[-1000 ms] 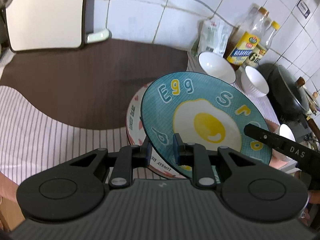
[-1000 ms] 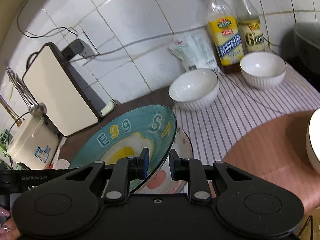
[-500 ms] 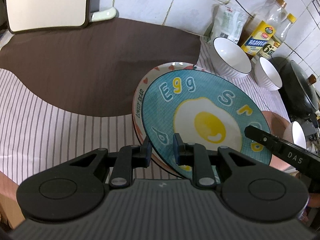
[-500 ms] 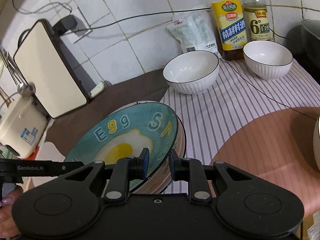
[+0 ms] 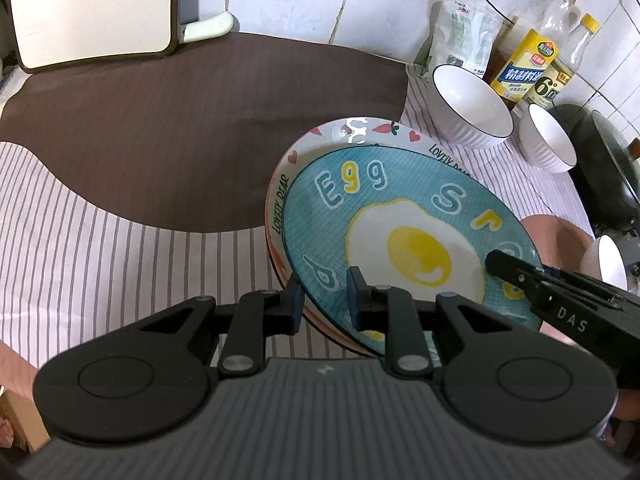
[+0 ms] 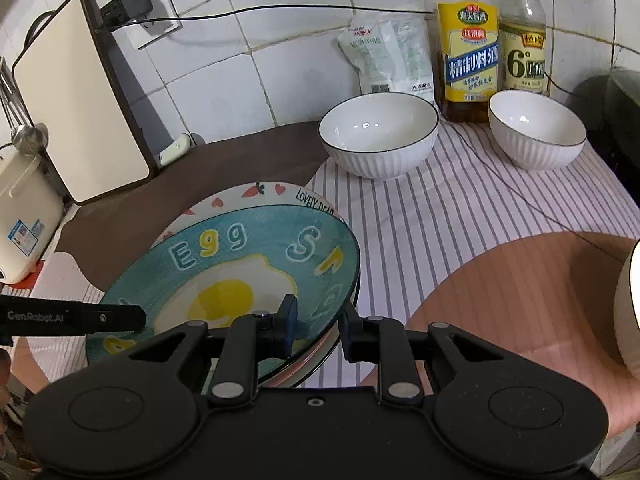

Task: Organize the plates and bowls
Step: 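Carry the Egg plate with both grippers and lower it onto the bunny plate, then open both grippers and release the Egg plate on the stack, then move both grippers to the large white bowl on the brown mat, then close both grippers on the rim of the large white bowl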

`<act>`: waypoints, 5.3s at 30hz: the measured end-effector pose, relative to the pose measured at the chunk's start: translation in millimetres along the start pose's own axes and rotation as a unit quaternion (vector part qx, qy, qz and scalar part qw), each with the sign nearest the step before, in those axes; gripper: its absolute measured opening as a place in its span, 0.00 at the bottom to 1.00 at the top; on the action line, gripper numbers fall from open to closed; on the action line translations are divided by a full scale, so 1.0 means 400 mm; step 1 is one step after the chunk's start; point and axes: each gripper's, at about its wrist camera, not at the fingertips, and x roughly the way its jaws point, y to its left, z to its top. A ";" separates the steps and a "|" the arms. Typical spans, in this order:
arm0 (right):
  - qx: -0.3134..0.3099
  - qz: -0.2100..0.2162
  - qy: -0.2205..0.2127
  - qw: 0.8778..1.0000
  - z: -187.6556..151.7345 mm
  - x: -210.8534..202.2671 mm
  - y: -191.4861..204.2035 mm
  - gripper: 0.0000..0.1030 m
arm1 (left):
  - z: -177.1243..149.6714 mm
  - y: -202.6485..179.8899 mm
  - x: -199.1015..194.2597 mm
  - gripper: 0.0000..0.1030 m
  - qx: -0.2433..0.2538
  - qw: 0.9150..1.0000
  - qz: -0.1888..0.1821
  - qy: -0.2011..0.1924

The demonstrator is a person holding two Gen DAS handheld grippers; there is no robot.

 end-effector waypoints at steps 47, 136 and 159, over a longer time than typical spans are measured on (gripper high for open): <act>-0.107 0.000 -0.085 0.991 -0.040 0.058 -0.006 0.42 | -0.043 -0.085 0.057 0.27 0.031 0.985 0.151 -0.075; -0.084 -0.094 -0.129 0.984 -0.223 -0.137 -0.553 0.92 | -0.114 -0.770 0.226 0.58 0.107 0.988 -0.108 0.026; -0.108 -0.072 -0.130 0.983 -0.221 -0.128 -0.499 0.92 | -0.127 -0.729 0.203 0.18 0.093 0.988 -0.119 0.040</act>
